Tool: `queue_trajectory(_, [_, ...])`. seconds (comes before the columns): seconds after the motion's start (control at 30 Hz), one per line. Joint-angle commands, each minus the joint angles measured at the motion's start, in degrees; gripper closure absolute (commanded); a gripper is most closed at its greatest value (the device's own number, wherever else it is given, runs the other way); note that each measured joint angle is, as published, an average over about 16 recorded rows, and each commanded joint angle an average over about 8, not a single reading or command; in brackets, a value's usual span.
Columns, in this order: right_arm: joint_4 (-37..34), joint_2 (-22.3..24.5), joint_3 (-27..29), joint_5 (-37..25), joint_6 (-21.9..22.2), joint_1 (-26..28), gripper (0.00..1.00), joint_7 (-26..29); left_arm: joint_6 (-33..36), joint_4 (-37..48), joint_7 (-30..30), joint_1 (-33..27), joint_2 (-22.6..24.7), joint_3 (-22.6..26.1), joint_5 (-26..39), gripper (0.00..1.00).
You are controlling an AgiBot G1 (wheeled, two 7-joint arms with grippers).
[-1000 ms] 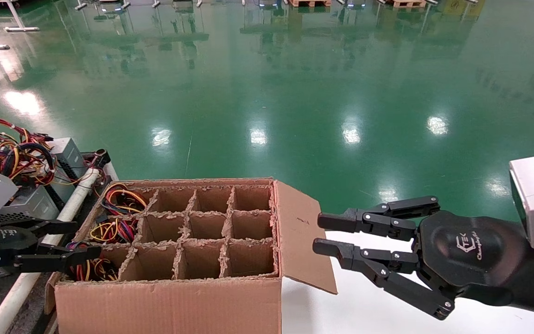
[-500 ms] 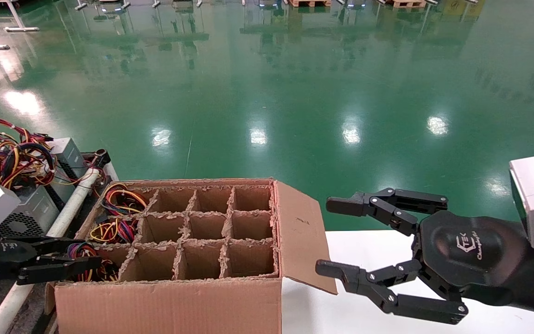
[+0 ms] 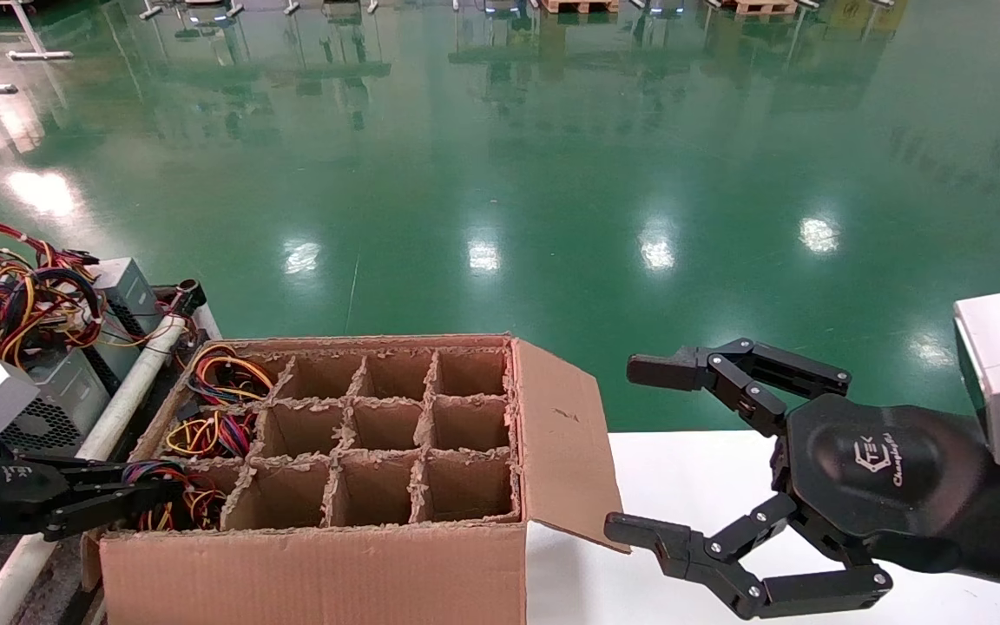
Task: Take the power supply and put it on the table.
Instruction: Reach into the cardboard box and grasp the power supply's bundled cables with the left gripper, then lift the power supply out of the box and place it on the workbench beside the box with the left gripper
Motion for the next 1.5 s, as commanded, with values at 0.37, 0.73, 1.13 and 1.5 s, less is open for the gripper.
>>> queue_trajectory(0.37, [0.0,0.0,0.0,0.0,0.0,0.0,0.0,0.0,1.4,1.2,-0.8,-2.4,-0.8,-1.3,-1.8,1.0])
queue_trajectory(0.73, [0.0,0.0,0.0,0.0,0.0,0.0,0.0,0.0,6.4,3.1,-8.0,-12.0,-2.7,-1.5,-5.1,1.0])
queue_trajectory(1.13, [0.0,0.0,0.0,0.0,0.0,0.0,0.0,0.0,5.8,5.9,-12.6,-28.2,-4.2,0.4,-7.4,1.0])
queue_trajectory(1.5, [0.0,0.0,0.0,0.0,0.0,0.0,0.0,0.0,-8.3,17.6,-8.4,-44.4,-1.4,1.7,0.8,1.0])
